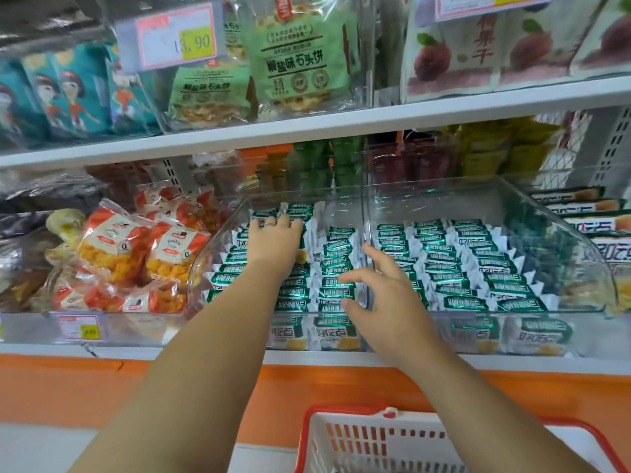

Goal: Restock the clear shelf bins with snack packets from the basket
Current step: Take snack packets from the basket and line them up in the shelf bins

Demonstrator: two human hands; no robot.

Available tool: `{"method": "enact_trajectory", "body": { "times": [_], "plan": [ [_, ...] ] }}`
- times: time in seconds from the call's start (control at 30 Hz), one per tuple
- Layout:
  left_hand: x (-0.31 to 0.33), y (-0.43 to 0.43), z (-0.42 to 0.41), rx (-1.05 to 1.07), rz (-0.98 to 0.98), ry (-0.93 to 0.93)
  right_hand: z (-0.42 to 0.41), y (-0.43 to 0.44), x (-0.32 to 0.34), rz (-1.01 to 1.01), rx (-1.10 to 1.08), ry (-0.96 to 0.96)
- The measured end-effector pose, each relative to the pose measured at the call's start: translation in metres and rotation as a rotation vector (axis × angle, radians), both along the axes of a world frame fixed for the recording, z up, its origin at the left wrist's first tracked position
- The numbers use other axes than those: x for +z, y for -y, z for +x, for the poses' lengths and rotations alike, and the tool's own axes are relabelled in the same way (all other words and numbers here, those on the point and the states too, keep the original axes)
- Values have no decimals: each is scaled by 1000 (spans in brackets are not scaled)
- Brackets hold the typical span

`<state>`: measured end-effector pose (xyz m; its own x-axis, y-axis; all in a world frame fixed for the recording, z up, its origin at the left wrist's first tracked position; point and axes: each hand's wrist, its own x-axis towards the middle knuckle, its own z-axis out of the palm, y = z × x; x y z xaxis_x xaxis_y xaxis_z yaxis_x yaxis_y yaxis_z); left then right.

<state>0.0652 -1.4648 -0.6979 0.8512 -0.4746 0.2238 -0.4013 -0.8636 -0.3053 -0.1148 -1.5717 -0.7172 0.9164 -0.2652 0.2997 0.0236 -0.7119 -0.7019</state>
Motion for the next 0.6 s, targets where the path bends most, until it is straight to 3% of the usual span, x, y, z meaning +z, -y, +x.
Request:
{"method": "enact_trajectory", "body": {
  "times": [0.23,0.47,0.6],
  "plan": [
    [9,-6,-16,-17,-54,-20,-1,4,2,11,25,8],
    [-28,-27,-132,-374,-705,99,-26,10,16,-3,-32,121],
    [-81,-24,-190,-310,-953,-106,-67,27,0,14,113,-17]
  ]
}}
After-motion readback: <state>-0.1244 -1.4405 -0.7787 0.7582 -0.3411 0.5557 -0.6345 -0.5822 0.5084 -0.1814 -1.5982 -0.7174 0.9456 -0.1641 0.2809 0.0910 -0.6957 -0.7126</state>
